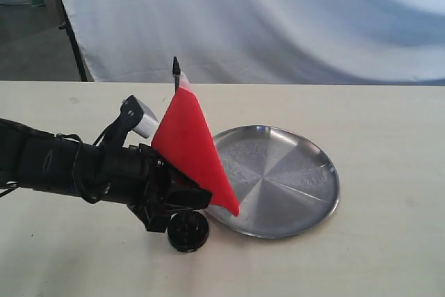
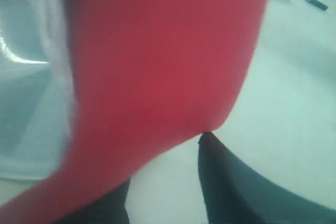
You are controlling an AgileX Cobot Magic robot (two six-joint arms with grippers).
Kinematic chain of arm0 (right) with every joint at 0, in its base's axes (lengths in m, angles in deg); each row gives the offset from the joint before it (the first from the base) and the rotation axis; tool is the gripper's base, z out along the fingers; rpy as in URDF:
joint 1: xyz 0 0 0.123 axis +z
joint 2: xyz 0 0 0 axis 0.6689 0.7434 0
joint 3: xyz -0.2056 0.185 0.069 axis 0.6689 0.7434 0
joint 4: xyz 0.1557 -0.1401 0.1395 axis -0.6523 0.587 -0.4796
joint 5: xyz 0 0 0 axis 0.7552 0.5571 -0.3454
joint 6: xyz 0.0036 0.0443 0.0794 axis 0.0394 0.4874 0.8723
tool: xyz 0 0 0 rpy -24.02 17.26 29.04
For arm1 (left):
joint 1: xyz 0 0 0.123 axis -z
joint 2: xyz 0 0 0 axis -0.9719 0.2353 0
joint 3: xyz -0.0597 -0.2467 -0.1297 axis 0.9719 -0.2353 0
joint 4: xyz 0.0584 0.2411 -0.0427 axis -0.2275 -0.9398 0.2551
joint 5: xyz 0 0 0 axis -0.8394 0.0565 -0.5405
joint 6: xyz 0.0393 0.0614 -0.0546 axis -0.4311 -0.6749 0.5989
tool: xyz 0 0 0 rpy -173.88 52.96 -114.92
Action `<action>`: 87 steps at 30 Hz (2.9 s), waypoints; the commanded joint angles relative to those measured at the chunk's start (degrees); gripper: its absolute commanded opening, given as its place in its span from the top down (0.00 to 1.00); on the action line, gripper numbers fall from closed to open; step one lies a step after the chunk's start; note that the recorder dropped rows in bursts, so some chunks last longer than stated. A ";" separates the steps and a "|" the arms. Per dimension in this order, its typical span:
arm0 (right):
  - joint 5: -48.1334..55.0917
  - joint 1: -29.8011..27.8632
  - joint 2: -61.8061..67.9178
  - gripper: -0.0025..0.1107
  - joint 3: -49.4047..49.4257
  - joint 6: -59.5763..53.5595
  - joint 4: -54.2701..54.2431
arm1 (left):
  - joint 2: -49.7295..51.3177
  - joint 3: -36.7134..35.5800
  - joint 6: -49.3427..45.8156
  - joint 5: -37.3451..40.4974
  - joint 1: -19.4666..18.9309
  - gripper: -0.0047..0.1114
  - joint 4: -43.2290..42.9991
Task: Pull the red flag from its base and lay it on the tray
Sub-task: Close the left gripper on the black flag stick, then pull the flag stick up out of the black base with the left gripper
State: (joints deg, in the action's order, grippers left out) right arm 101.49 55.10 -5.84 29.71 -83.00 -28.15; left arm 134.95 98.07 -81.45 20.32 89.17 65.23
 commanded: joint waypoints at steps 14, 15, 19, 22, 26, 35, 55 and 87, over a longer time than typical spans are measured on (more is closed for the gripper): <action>0.20 -0.35 -0.38 0.98 0.17 -0.10 0.12 | 0.18 0.33 21.77 -10.00 0.28 0.48 -14.37; 0.20 -0.35 -0.38 0.98 0.17 -0.10 0.12 | 0.18 0.33 21.77 -10.39 0.28 0.48 -14.47; 0.20 -0.35 -0.38 0.98 0.17 -0.10 0.12 | 0.18 0.33 21.77 -16.19 0.28 0.48 -14.47; 0.20 -0.35 -0.38 0.98 0.17 -0.10 0.12 | 0.18 0.33 20.48 -18.22 0.28 0.48 -14.47; 0.20 -0.35 -0.38 0.98 0.17 -0.10 0.12 | 0.18 0.45 16.41 -17.44 0.28 0.48 -11.26; 0.20 -0.35 -0.38 0.98 0.17 -0.10 0.12 | 0.18 0.45 2.77 -8.45 0.28 0.48 0.72; 0.20 -0.35 -0.38 0.98 0.17 -0.10 0.12 | 0.18 1.68 2.11 -6.96 0.28 0.49 0.72; 0.20 -0.35 -0.38 0.98 0.17 -0.10 0.12 | 0.18 1.78 -0.82 1.61 0.28 0.96 0.72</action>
State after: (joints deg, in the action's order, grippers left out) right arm 101.49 55.10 -5.84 29.71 -82.87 -28.15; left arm 135.17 99.97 -82.74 20.21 89.23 65.84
